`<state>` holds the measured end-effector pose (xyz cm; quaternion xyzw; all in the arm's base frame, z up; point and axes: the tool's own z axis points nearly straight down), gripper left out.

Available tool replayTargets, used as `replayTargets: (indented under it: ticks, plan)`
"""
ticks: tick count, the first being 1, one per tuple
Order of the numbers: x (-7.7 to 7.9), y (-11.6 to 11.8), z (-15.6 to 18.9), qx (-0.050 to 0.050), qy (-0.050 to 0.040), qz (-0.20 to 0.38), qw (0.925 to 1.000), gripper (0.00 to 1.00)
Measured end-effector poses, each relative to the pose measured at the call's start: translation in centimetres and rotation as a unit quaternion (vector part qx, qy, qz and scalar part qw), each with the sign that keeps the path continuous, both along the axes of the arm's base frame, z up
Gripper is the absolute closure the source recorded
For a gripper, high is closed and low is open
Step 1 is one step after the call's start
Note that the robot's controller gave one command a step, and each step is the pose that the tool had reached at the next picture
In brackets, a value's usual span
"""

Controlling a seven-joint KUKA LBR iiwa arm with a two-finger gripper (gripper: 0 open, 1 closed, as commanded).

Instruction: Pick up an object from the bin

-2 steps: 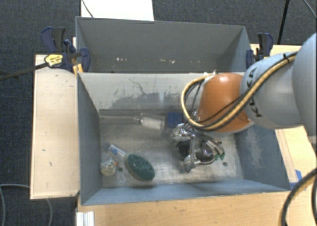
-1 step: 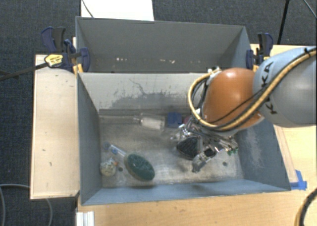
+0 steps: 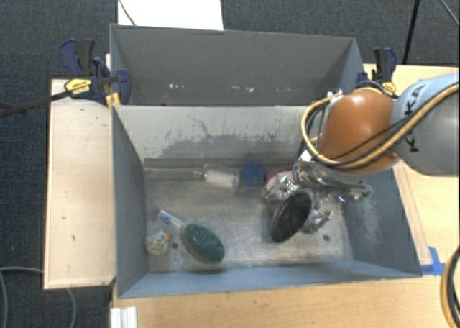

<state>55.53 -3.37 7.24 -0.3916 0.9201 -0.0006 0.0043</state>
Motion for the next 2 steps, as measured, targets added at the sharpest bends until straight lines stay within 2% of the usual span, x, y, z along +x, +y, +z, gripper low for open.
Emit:
replayTargets:
  ticks: [1,2]
  plan:
    - [0.1,0.3,0.2,0.001,-0.0023,-0.001,1.0,1.0]
    - [0.0,-0.9,14.9,-0.001,-0.0007,0.001,1.0,1.0]
